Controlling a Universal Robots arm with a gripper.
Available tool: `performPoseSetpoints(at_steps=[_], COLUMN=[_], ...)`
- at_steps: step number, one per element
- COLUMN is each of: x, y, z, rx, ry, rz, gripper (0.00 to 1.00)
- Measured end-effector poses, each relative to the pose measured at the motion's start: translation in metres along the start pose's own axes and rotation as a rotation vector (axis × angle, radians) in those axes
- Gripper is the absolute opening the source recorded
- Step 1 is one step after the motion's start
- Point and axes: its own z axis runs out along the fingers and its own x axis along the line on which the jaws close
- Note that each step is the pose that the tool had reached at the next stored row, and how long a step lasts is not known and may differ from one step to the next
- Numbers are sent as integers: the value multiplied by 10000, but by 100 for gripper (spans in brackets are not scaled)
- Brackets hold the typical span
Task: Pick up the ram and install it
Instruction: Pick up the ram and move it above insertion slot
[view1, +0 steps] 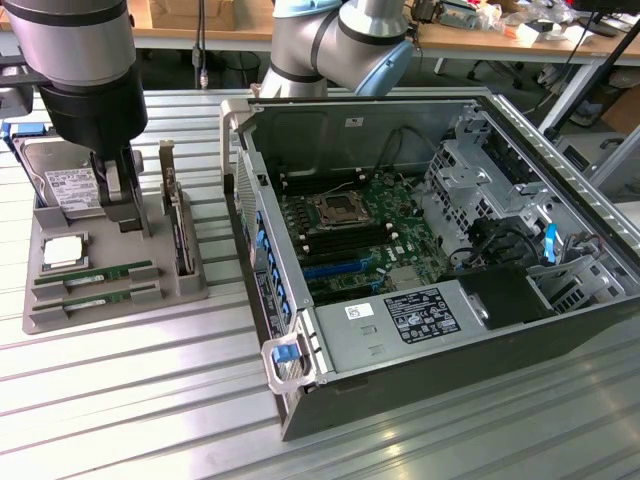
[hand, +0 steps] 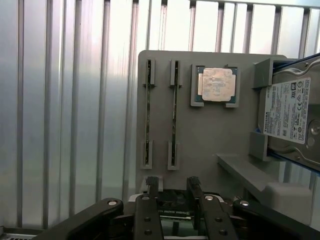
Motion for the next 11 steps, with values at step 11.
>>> performPoseSetpoints(at_steps=[11], x=[0], y=[0], z=[34], rx=[-1], ry=[0], rz=[0], gripper=[36])
